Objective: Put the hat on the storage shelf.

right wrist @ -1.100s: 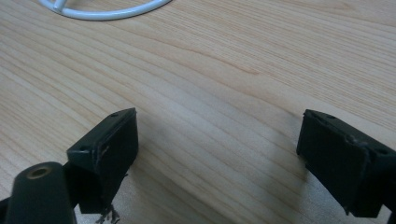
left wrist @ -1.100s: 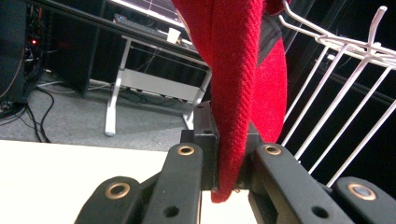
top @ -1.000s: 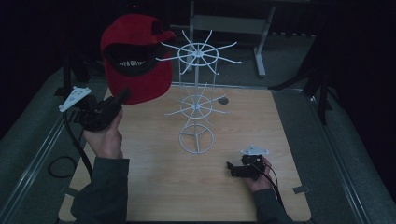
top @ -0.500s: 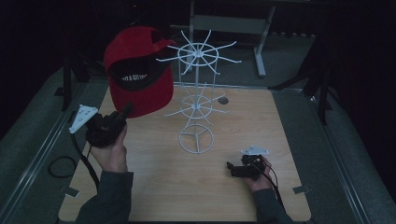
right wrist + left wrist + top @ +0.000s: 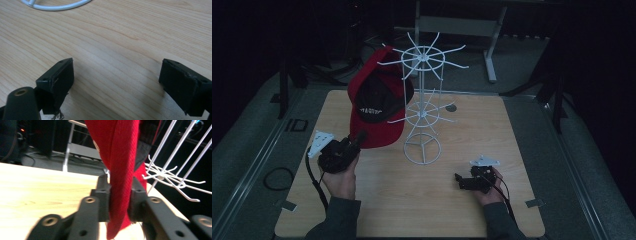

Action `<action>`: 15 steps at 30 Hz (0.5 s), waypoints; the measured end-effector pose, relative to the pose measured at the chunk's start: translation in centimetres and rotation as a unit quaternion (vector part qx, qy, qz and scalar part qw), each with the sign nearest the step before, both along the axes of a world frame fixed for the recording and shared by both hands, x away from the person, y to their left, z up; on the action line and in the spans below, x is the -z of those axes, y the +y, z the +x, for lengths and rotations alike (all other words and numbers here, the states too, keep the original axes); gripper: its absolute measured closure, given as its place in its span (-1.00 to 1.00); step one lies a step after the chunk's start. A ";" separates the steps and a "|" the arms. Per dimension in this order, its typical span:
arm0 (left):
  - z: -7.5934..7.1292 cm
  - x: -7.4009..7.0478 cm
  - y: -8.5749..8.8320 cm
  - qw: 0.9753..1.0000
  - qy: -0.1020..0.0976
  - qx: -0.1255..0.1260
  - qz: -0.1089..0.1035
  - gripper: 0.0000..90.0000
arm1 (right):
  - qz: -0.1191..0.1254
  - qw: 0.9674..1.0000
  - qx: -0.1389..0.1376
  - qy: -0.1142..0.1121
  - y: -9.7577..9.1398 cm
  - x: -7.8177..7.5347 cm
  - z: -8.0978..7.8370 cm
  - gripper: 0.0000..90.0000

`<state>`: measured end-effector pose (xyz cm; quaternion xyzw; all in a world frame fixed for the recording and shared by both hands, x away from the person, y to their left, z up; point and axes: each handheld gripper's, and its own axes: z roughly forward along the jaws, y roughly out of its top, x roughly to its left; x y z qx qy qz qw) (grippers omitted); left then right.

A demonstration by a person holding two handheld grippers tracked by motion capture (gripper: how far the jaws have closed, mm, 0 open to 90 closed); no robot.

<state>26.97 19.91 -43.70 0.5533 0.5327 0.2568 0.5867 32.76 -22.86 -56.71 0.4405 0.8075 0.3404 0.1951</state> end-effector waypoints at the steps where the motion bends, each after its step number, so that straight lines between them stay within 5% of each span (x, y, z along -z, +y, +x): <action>1: 0.0 0.0 0.0 1.000 0.001 0.001 0.002 0.46 | -0.001 1.000 0.000 -0.001 0.0 0.0 0.0 -0.72; 15: 0.2 0.5 0.9 0.999 0.038 0.011 0.024 -0.18 | 0.000 1.000 0.000 0.000 0.0 0.0 0.0 -0.72</action>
